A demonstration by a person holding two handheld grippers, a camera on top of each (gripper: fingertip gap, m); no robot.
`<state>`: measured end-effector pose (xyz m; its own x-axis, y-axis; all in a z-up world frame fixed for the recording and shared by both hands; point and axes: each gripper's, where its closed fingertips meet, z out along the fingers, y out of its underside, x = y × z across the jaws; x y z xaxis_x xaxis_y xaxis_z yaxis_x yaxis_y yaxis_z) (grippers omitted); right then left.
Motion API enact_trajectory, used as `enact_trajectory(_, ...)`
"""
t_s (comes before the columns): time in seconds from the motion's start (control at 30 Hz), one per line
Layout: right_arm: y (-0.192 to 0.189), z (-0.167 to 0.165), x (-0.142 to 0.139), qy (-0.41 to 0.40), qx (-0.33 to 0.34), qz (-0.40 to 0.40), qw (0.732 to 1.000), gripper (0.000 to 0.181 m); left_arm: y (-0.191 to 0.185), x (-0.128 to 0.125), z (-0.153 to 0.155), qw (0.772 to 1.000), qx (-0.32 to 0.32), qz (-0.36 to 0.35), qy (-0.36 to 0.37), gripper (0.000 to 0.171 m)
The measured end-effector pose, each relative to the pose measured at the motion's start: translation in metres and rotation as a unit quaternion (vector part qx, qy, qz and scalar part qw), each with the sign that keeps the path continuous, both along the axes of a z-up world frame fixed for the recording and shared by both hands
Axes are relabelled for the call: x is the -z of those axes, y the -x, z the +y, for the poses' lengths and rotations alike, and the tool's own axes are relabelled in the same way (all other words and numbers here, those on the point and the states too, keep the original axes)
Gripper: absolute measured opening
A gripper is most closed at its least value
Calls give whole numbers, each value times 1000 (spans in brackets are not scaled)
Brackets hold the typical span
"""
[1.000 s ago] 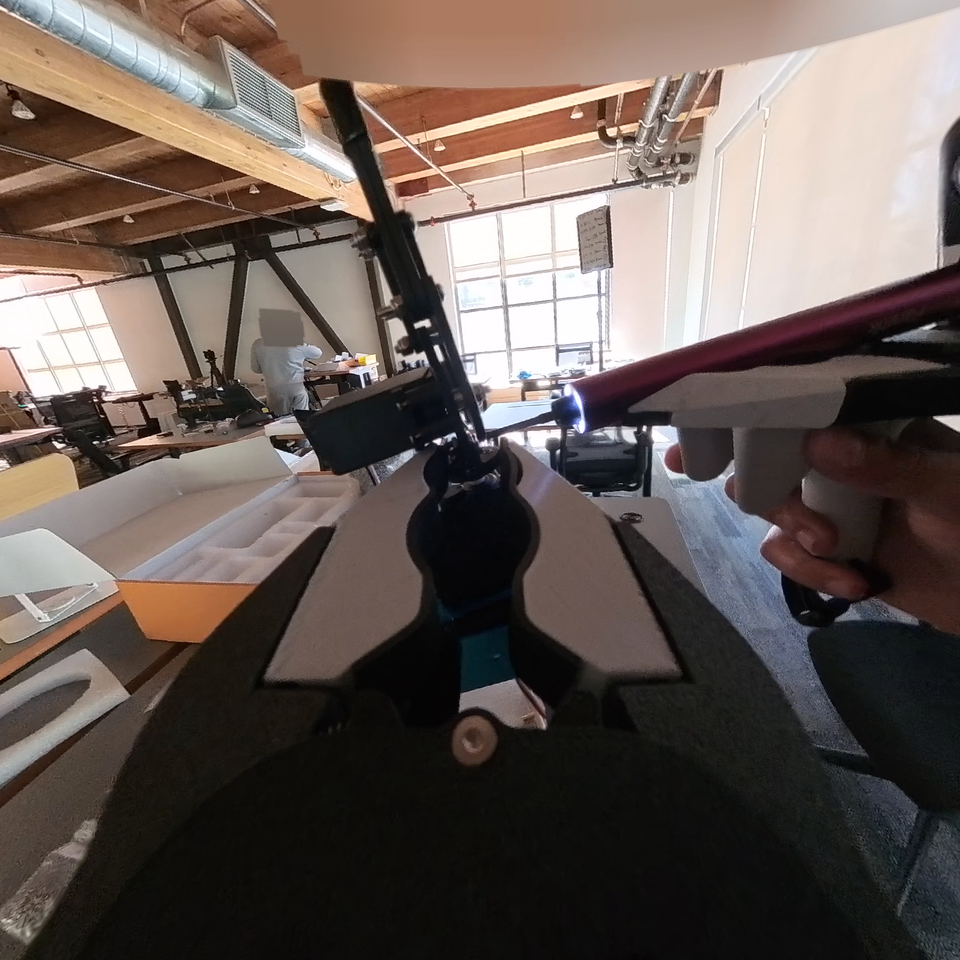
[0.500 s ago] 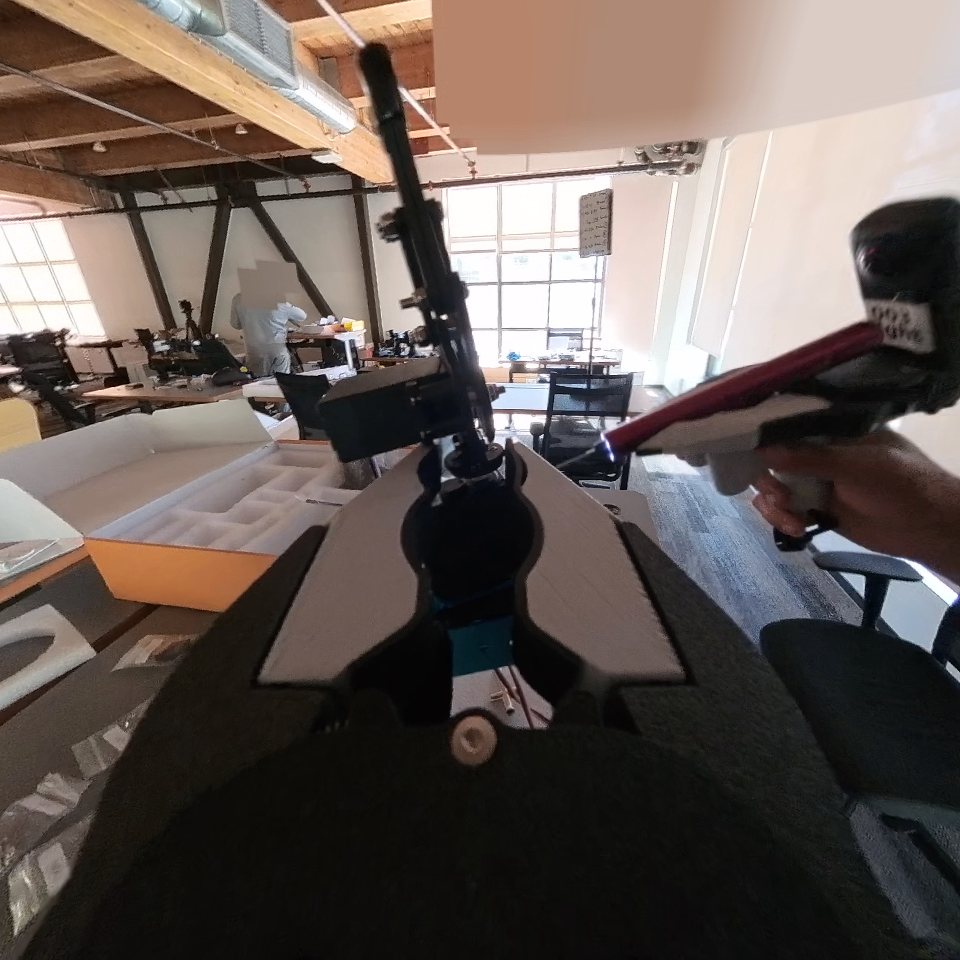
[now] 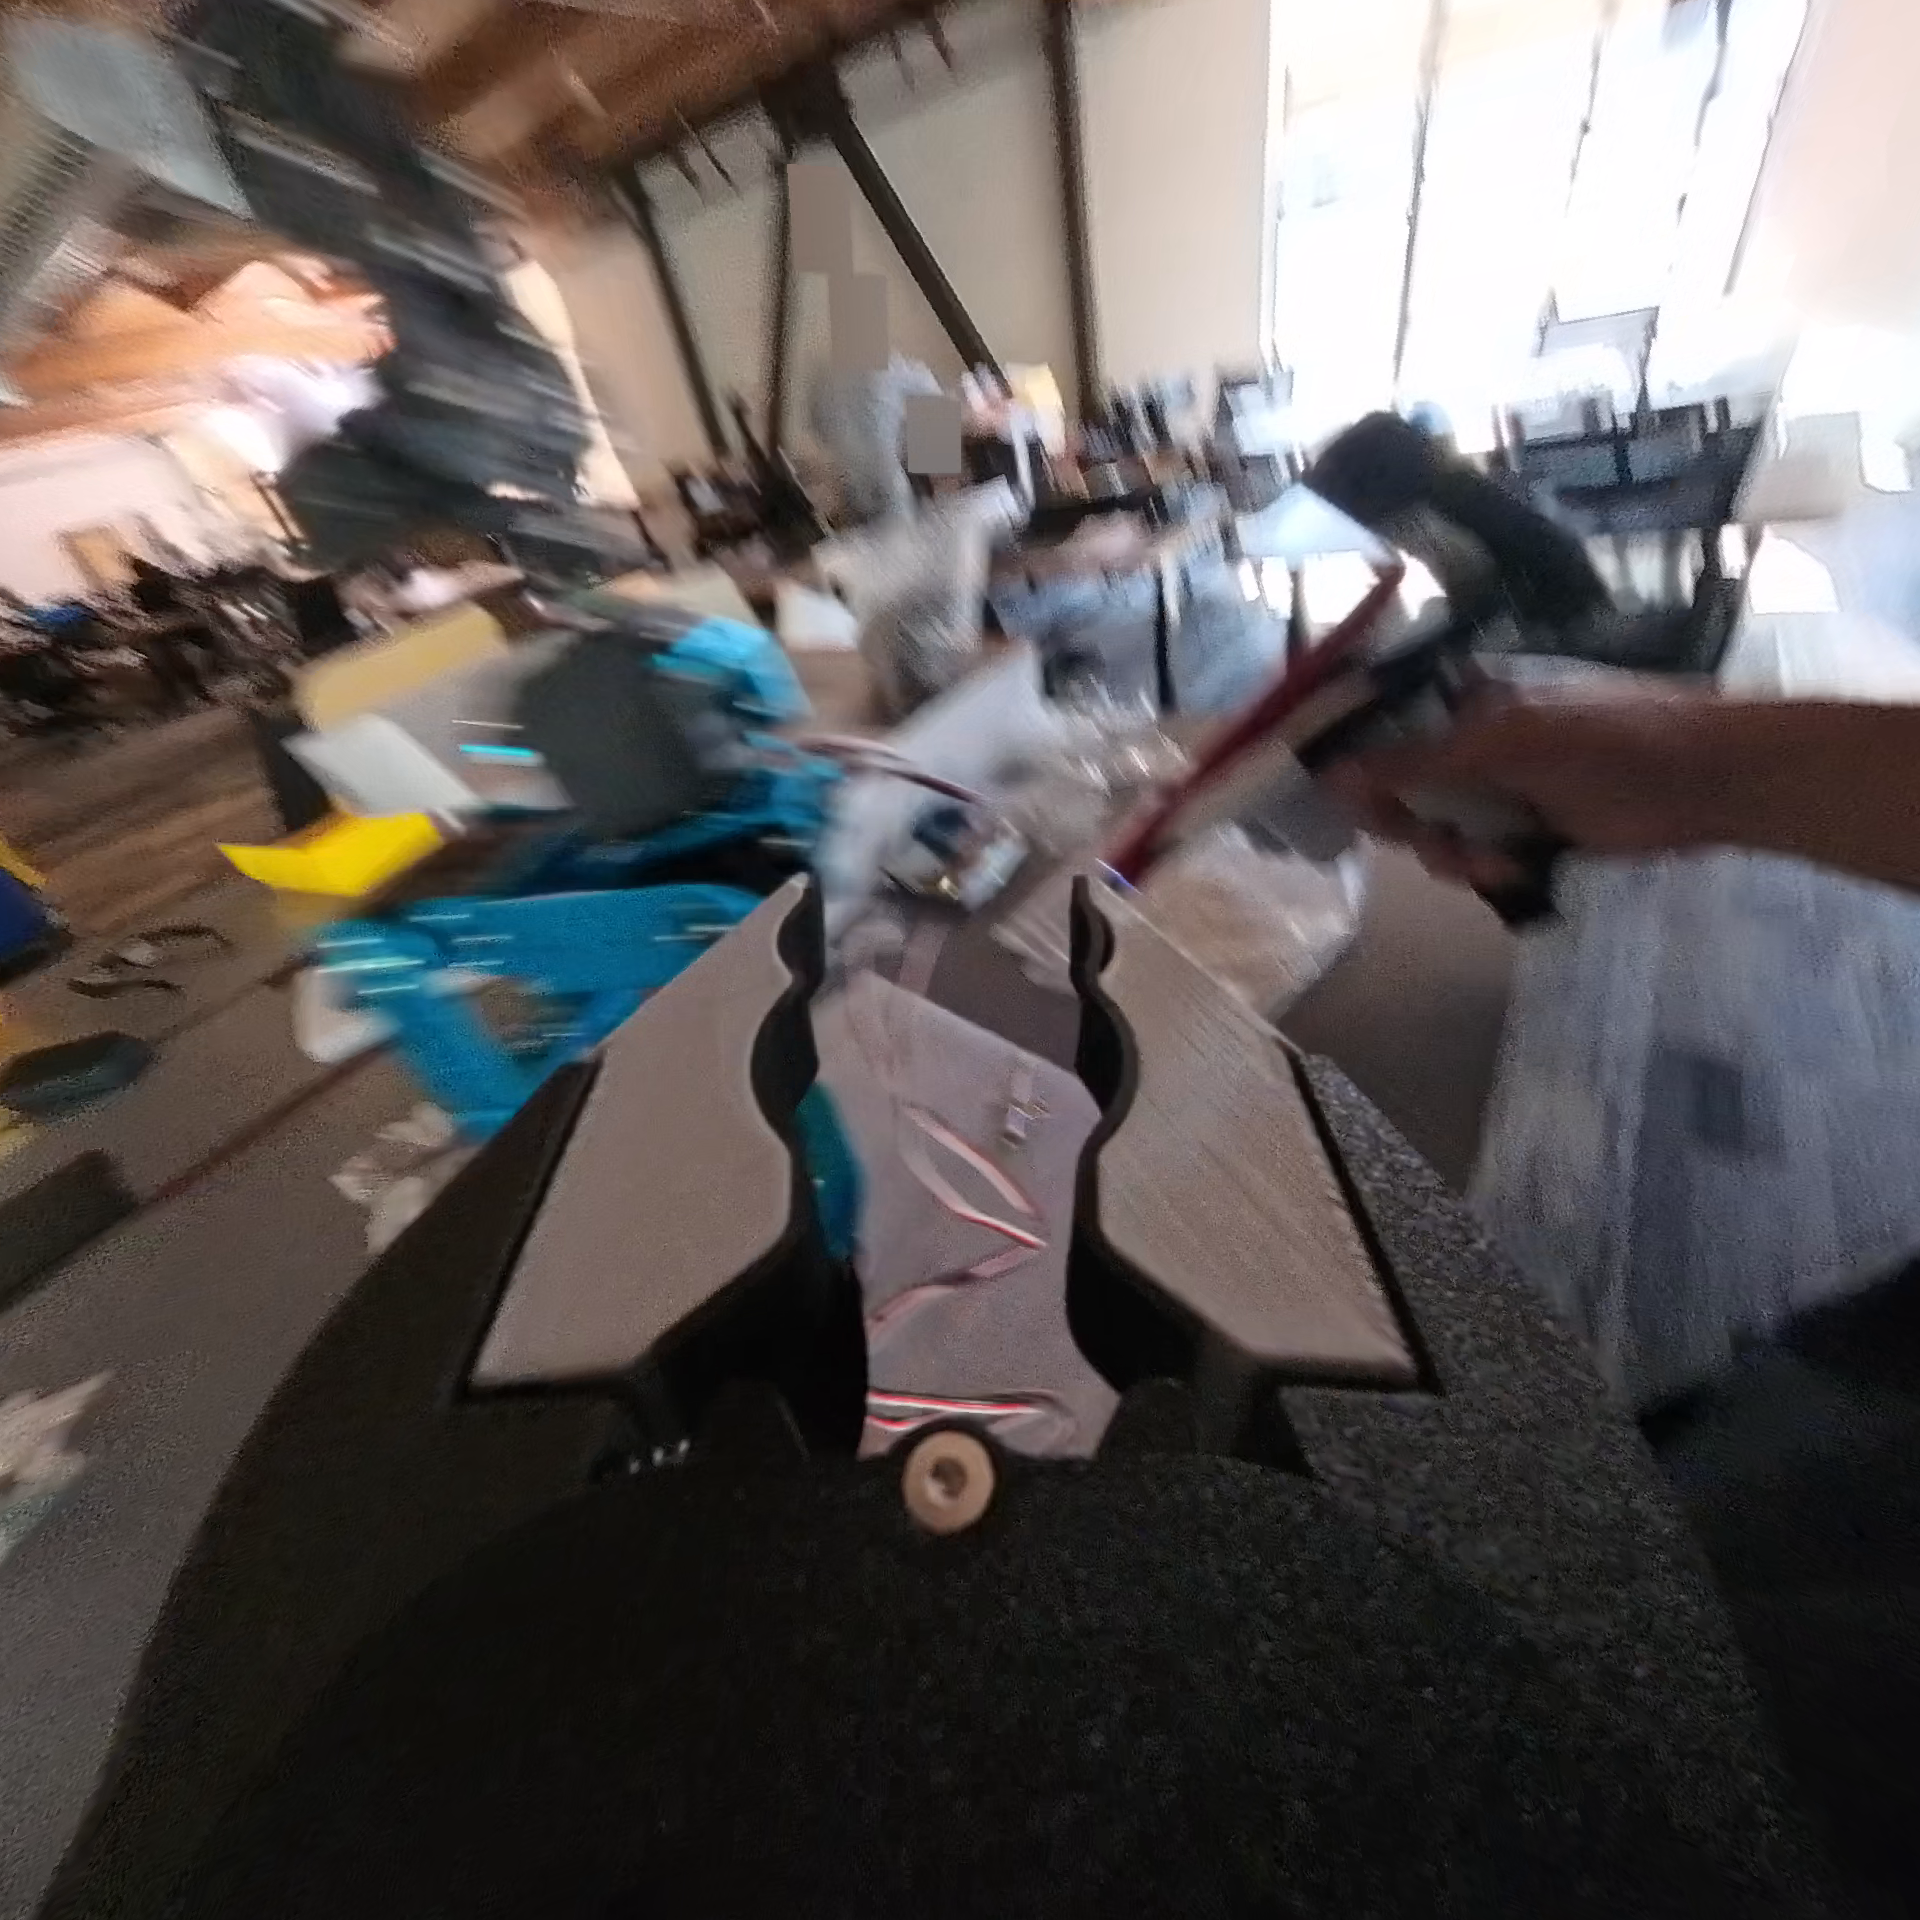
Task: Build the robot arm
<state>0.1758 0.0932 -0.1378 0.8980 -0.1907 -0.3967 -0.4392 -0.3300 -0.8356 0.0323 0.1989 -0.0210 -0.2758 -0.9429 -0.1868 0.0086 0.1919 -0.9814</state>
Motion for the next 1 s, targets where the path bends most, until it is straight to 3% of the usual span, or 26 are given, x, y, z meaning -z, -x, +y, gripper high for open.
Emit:
enact_trajectory(0.07,14,8,-3,-10,-49,29,998,21,-27,41,-50,995,0,65,-81,52)
enact_trajectory(0.2,46,3,-9,-11,-166,36,985,20,-98,82,-113,969,-25,47,-242,58)
enact_trajectory(0.23,47,-1,-9,-6,-177,29,984,20,-111,88,-123,964,-25,45,-262,55)
enact_trajectory(0.3,41,-11,-11,-13,-184,16,983,21,-127,99,-141,952,-17,44,-303,25)
enact_trajectory(0.43,23,-33,-4,-9,-192,23,981,21,-147,111,-158,934,-13,40,-356,21)
enact_trajectory(0.57,-18,-52,-10,-44,-150,51,986,33,-174,122,-142,908,-47,35,-416,20)
enact_trajectory(0.67,-49,-66,-22,-85,-139,78,983,27,-192,126,-130,893,-65,24,-445,20)
enact_trajectory(0.77,-75,-69,-2,-14,-141,38,989,33,-204,134,-126,877,-75,27,-474,20)
enact_trajectory(0.83,-102,-69,5,41,-114,-15,992,48,-210,137,-120,866,-94,32,-489,20)
enact_trajectory(0.9,-131,-69,3,95,-82,-94,988,51,-215,145,-111,853,-110,56,-507,21)
enact_trajectory(0.93,-134,-63,0,115,-93,-133,980,53,-217,146,-106,845,-117,60,-518,20)
enact_trajectory(1.0,-105,-44,4,142,-200,-159,956,51,-219,145,-102,834,-122,54,-535,21)
